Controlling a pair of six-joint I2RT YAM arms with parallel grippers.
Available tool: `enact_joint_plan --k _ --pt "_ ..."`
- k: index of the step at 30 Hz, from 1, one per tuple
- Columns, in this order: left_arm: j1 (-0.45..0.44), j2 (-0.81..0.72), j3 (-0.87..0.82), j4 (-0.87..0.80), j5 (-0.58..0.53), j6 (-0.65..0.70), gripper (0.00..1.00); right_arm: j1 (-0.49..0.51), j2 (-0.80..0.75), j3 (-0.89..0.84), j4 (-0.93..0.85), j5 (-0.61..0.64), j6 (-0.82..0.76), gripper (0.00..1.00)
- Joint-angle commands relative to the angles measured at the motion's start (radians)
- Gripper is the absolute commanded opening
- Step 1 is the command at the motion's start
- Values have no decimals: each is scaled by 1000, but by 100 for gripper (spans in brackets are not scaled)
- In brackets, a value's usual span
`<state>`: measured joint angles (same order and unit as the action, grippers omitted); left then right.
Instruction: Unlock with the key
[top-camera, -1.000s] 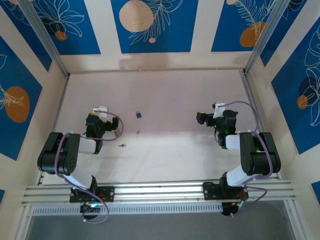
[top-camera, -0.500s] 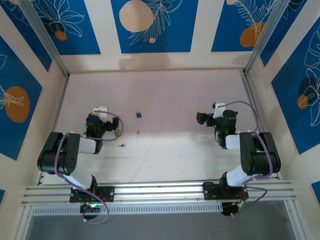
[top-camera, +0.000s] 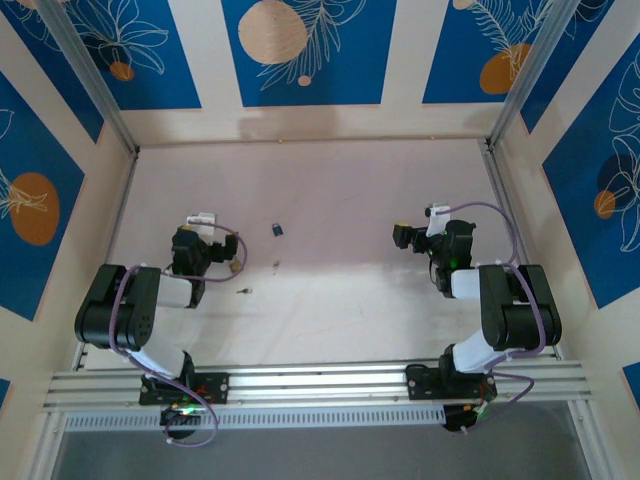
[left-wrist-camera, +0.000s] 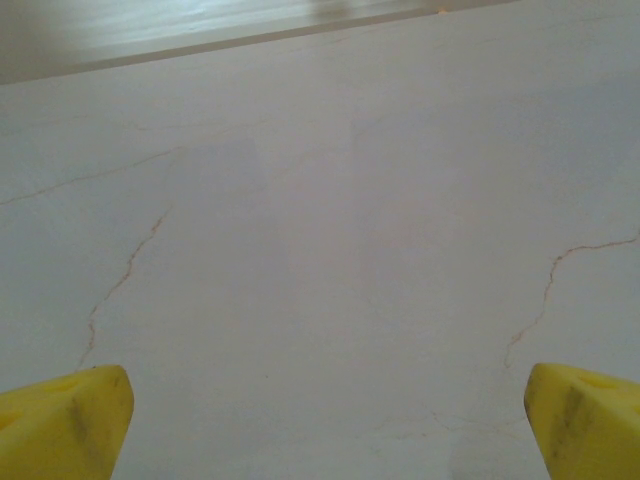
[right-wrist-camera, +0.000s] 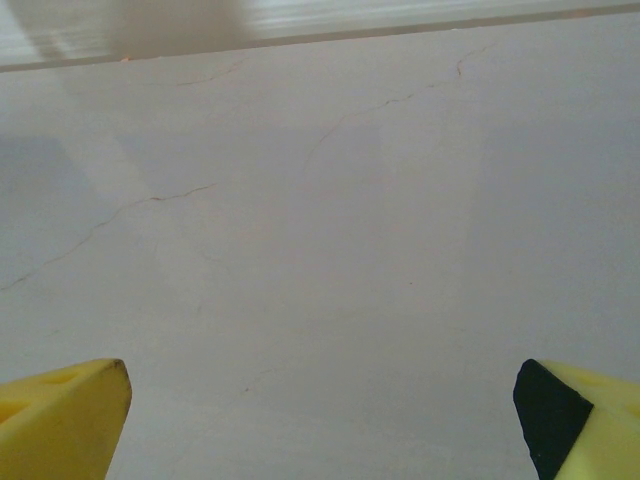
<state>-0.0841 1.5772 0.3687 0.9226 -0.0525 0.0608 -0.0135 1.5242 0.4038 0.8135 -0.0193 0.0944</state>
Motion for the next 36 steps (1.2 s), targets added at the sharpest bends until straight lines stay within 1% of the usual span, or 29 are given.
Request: enact_joint_plan --k 1,10,13,17,19,21,23,25,26,28,31,33,36 --pt "10 -14 8 6 16 4 100 -4 -2 9 1 -14 -16 99" --pt "12 -16 7 7 17 1 100 -12 -1 9 1 -23 -12 99" --pt "11 -14 7 11 -5 -7 100 -17 -1 10 0 -31 -7 99" --pt "12 -14 6 10 -6 -7 100 -17 -1 9 0 -33 -7 99" --pt "11 -14 7 10 -6 -7 100 -12 -2 9 -2 -14 -9 99" --pt "10 -16 4 15 -9 -6 100 2 -7 23 -34 54 -1 99" --pt "10 -26 8 2 -24 -8 100 4 -12 32 -48 57 -2 99" --pt "9 -81 21 -65 -22 -5 100 15 -30 48 -82 70 -8 99" --pt "7 -120 34 -121 -17 -4 100 25 -51 72 -144 81 -20 99" --pt "6 -216 86 -288 -11 -3 100 50 -97 134 -285 92 -48 99" --pt "5 -343 165 -493 -13 -15 100 115 -174 199 -405 151 -85 99" --pt "3 -416 206 -577 -27 -60 100 169 -238 247 -477 199 -87 99" --pt "3 -523 287 -715 -81 -187 100 257 -315 383 -669 269 -55 99"
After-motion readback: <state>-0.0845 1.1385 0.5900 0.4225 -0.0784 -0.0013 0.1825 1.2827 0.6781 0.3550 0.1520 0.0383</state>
